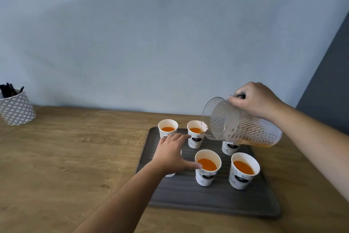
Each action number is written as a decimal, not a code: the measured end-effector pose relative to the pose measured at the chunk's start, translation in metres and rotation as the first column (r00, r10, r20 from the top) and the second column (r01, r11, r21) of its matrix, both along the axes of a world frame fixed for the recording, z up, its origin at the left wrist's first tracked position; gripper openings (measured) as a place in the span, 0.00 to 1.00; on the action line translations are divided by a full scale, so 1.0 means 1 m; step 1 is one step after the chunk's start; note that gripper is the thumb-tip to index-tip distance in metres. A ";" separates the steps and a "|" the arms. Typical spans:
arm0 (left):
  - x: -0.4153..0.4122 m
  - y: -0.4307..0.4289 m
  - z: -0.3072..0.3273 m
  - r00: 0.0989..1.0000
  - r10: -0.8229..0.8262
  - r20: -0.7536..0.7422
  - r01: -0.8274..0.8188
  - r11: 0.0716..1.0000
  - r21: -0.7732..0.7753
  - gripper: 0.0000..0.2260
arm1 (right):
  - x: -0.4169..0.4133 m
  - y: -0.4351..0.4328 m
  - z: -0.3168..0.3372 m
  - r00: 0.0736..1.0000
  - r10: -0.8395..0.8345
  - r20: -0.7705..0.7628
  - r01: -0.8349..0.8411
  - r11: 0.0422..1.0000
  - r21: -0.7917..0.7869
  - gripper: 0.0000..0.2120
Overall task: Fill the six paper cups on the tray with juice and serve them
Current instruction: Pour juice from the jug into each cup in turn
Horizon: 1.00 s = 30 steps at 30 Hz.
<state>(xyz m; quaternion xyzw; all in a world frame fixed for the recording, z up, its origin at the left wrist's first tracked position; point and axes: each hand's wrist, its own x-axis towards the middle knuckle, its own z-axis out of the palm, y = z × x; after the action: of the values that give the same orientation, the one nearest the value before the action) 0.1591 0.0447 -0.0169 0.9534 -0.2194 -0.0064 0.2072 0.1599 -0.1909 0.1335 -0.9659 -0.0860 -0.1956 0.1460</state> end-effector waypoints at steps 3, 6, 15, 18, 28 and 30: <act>-0.003 -0.013 -0.001 0.999 -0.029 -0.024 0.031 0.996 0.081 0.44 | -0.008 -0.009 -0.007 1.000 -0.021 -0.020 0.019 0.998 -0.064 0.25; -0.007 -0.022 -0.002 0.997 -0.066 -0.051 0.070 0.994 0.088 0.42 | -0.013 -0.013 -0.014 0.999 -0.016 -0.036 0.012 0.994 -0.113 0.24; -0.008 -0.027 -0.011 0.994 -0.088 -0.066 0.094 0.991 0.096 0.40 | -0.024 -0.010 -0.020 0.999 0.019 -0.038 -0.027 0.974 -0.224 0.24; -0.008 -0.028 -0.013 0.995 -0.084 -0.054 0.089 0.992 0.093 0.38 | -0.025 -0.008 -0.021 0.999 0.033 -0.044 -0.042 0.971 -0.237 0.25; -0.008 -0.026 -0.015 0.996 -0.067 -0.052 0.072 0.993 0.097 0.37 | -0.023 -0.003 -0.021 0.997 0.064 -0.042 -0.074 0.953 -0.293 0.25; -0.009 -0.026 -0.014 0.996 -0.066 -0.057 0.071 0.992 0.101 0.37 | -0.023 -0.002 -0.021 0.997 0.070 -0.041 -0.079 0.950 -0.301 0.25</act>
<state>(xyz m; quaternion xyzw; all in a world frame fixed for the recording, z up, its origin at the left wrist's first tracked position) 0.1504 0.0187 -0.0311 0.9541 -0.2459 -0.0503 0.1634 0.1367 -0.1929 0.1124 -0.9758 -0.1490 -0.1600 0.0048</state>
